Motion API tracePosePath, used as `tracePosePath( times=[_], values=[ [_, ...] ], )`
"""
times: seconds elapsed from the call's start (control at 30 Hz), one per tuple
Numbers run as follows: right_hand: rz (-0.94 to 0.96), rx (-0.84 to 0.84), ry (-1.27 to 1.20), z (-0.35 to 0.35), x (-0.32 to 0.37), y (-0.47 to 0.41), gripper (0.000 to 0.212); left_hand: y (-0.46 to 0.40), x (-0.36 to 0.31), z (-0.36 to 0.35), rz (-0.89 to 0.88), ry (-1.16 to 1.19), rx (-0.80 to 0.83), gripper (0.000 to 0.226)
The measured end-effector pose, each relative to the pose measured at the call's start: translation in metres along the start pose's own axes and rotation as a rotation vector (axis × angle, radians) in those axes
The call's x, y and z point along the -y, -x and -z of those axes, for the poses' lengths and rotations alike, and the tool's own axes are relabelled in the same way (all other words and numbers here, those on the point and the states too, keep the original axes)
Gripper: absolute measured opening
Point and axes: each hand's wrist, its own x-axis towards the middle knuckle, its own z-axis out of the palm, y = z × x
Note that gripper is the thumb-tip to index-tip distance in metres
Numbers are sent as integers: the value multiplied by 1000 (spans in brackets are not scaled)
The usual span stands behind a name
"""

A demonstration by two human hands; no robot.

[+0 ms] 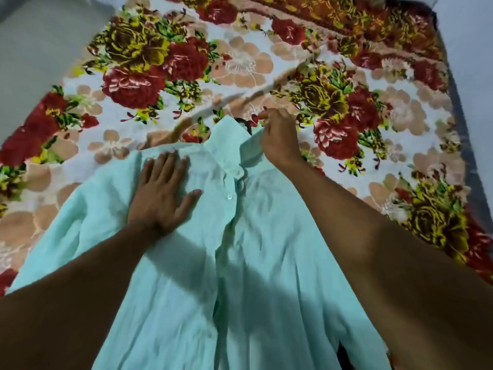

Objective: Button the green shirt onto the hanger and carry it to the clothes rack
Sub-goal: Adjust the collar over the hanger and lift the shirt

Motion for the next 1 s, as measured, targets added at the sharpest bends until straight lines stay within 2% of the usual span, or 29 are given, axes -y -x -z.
tracePosePath(
  times=[0.1, 0.2, 0.33, 0.53, 0.87, 0.93, 1.0],
  values=[
    [-49, 169, -5, -12, 3, -42, 33, -7, 0, 4, 26, -3, 15, 77],
    [-12, 330, 32, -27, 6, -67, 33, -16, 3, 1, 57, -13, 40, 78],
    [47, 317, 85, -33, 0, -79, 22, -20, 6, -2, 53, -15, 33, 80],
    [111, 329, 217, -23, -5, -88, 21, -21, 6, -4, 51, -8, -1, 80],
    [-25, 183, 244, -7, -29, -76, 20, -17, 6, -6, 51, 9, -35, 82],
    [-90, 198, 173, -8, -32, -75, 19, -17, 6, -7, 55, 6, -27, 82],
    [-165, 143, -32, -3, -34, -70, 21, -19, 7, -6, 62, 3, -26, 82]
  ],
)
